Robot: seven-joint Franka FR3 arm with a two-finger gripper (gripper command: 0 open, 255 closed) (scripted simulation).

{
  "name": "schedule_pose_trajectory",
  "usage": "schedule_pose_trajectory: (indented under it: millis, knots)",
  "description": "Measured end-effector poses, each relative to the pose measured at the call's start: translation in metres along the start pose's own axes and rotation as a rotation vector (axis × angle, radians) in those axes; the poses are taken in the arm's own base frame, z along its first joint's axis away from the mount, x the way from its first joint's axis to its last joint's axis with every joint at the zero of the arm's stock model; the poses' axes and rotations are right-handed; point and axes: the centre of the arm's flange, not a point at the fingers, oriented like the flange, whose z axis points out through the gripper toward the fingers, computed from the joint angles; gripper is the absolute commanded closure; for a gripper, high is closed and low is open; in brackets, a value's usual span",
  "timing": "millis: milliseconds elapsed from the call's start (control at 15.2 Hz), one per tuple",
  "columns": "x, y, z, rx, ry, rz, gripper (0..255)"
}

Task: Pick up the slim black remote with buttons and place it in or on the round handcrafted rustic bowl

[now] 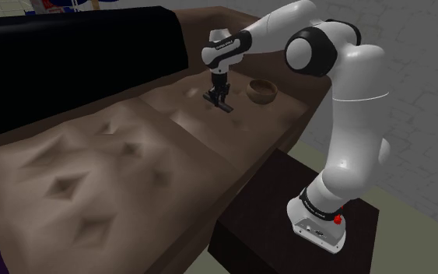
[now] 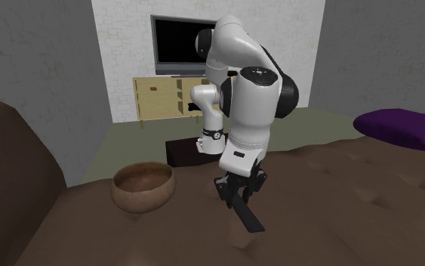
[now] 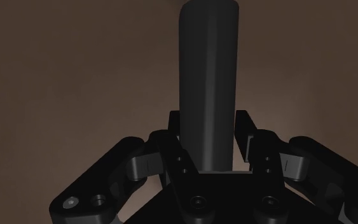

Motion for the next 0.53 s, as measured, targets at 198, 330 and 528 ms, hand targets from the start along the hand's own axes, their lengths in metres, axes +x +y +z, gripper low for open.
schedule_pose_trajectory:
  millis: [198,330,528]
  knots:
    - [-0.003,-0.003,-0.015,0.0,0.0,0.0,255]
    - [-0.005,-0.003,-0.026,0.0,0.0,0.0,255]
    - [-0.009,-0.002,-0.042,0.0,0.0,0.0,255]
